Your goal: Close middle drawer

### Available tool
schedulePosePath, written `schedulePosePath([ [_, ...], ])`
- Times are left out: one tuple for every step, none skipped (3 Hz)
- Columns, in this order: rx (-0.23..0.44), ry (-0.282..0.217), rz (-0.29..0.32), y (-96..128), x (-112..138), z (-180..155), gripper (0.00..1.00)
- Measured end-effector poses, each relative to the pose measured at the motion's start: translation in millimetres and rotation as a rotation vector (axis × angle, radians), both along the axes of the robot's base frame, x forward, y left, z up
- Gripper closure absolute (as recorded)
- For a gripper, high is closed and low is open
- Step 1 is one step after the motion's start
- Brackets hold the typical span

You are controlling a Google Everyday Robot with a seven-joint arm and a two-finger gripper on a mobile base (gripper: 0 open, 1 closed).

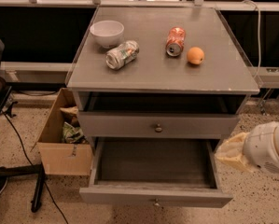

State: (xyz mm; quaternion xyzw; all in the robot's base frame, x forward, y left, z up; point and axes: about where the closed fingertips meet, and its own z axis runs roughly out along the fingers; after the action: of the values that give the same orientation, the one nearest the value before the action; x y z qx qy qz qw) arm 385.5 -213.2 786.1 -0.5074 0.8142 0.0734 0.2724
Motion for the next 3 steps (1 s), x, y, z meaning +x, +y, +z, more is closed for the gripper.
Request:
schedulePosePath([
  [-0.002,0.0,0.002,0,0,1,1.0],
  [-0.01,0.004,0.019,-9,-4,-27,1.0],
  [-0.003,0.004,0.022,-27,-16,-71,1.0],
])
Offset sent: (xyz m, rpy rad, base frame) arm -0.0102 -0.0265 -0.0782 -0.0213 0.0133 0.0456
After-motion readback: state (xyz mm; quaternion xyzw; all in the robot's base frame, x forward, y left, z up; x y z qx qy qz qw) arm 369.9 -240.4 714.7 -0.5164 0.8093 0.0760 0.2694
